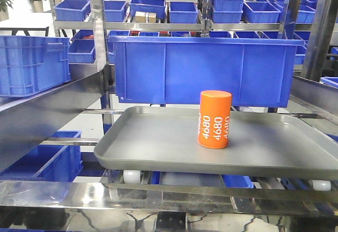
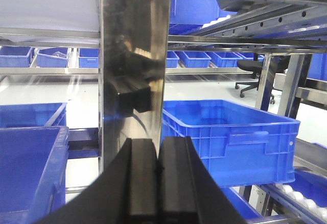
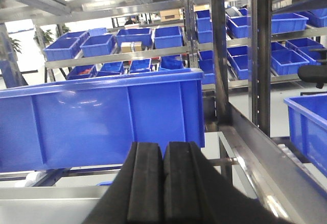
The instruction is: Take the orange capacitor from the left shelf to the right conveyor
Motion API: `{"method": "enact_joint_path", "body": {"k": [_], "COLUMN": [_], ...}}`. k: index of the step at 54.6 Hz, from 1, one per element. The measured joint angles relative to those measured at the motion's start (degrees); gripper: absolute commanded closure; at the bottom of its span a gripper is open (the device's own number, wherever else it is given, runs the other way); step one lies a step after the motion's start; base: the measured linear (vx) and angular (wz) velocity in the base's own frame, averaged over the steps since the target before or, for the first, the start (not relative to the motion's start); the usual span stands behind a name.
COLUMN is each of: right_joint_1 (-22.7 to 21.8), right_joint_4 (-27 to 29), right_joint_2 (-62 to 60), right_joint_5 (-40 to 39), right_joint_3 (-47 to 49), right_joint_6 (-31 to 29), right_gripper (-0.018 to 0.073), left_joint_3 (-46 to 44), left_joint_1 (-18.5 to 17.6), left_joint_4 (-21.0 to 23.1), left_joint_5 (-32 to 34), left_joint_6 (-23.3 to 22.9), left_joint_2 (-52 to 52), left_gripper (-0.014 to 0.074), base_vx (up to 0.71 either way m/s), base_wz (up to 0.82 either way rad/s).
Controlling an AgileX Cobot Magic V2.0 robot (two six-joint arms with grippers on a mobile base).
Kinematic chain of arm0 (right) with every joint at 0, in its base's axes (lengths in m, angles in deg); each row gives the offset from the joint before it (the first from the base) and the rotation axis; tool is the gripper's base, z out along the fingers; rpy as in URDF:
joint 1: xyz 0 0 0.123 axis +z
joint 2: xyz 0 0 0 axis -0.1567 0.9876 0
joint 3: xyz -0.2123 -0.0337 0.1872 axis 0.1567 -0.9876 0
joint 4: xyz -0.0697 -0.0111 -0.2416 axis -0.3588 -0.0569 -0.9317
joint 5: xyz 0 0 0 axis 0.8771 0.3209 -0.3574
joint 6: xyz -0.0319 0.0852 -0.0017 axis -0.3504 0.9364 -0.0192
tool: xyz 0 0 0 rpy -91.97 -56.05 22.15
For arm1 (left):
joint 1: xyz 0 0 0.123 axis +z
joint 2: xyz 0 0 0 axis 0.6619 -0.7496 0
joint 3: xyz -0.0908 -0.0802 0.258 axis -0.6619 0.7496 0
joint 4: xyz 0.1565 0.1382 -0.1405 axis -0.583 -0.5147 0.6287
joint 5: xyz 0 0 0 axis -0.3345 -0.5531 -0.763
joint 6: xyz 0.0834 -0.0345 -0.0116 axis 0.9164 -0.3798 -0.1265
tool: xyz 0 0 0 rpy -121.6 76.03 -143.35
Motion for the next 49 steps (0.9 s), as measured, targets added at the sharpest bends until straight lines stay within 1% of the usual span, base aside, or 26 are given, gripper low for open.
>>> {"method": "enact_joint_path", "body": {"k": [6,12,18,24,28,32,36,39,44,49], "right_joint_1": [0.0,0.0,0.0,0.0,0.0,0.0,0.0,0.0,0.0,0.0], "right_joint_4": [0.1,0.1,0.1,0.2,0.2,0.2,0.2,0.3,2.2,5.7], "right_joint_2": [-0.2,-0.2,-0.2,-0.2,-0.2,-0.2,-0.2,-0.2,-0.2,-0.1], "right_joint_5": [0.0,0.0,0.1,0.1,0.2,0.2,0.0,-0.5,-0.9,-0.8], "right_joint_3": [0.0,0.0,0.0,0.0,0.0,0.0,0.0,0.0,0.0,0.0], "right_joint_6": [-2.0,-4.1,-6.2,-7.3,-7.4,-7.5,-7.6,-7.5,-7.0,-7.6], "right_gripper": [0.0506,0.0416,0.0277,0.0091,-0.0009,-0.0081,-0.0120,-0.0129,-0.0122,-0.0104], "left_joint_3": [0.0,0.0,0.0,0.0,0.0,0.0,0.0,0.0,0.0,0.0], "left_joint_1": [0.0,0.0,0.0,0.0,0.0,0.0,0.0,0.0,0.0,0.0], "left_joint_4": [0.0,0.0,0.0,0.0,0.0,0.0,0.0,0.0,0.0,0.0], "left_joint_5": [0.0,0.0,0.0,0.0,0.0,0.0,0.0,0.0,0.0,0.0], "left_joint_6": [0.0,0.0,0.0,0.0,0.0,0.0,0.0,0.0,0.0,0.0], "left_joint_2": [0.0,0.0,0.0,0.0,0.0,0.0,0.0,0.0,0.0,0.0], "left_gripper": [0.0603,0.0603,0.0603,0.0603,0.0603,0.0603,0.0603,0.0603,0.0603,0.0603], "base_vx": [0.00,0.00,0.00,0.00,0.00,0.00,0.00,0.00,0.00,0.00], "base_wz": [0.00,0.00,0.00,0.00,0.00,0.00,0.00,0.00,0.00,0.00]}}
